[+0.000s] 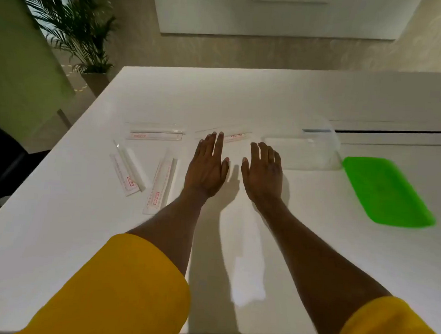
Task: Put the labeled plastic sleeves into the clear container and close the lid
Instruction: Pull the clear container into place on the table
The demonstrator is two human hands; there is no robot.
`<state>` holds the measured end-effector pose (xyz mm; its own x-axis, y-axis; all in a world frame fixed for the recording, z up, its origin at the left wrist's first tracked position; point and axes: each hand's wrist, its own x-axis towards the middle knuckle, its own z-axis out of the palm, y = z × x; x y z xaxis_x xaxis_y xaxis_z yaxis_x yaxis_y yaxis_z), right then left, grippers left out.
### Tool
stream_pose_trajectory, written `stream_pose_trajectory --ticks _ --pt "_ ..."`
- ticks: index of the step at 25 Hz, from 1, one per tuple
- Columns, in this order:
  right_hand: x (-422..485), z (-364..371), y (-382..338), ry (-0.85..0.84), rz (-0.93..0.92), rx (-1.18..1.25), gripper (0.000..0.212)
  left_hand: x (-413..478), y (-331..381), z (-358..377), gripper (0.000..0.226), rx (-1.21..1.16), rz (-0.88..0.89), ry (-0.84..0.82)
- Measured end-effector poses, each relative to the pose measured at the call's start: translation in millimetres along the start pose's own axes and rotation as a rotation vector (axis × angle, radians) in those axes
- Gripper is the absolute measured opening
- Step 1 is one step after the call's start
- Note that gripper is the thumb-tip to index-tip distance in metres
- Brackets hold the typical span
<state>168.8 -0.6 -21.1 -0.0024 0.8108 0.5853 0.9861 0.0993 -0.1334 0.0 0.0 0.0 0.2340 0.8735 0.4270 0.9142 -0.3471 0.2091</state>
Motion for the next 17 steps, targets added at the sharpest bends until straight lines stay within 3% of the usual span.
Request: stream_pose_trajectory --ticks 9,17 --pt "-3.0 -14.1 26.3 0.044 0.06 0.167 0.04 -5.7 5.4 37.3 0.064 -0.157 -0.168 -0.193" --pt "55.4 -44.3 100.2 0.287 0.234 0.424 0.032 78.7 50.2 42.2 0.05 -0.521 -0.34 -0.073"
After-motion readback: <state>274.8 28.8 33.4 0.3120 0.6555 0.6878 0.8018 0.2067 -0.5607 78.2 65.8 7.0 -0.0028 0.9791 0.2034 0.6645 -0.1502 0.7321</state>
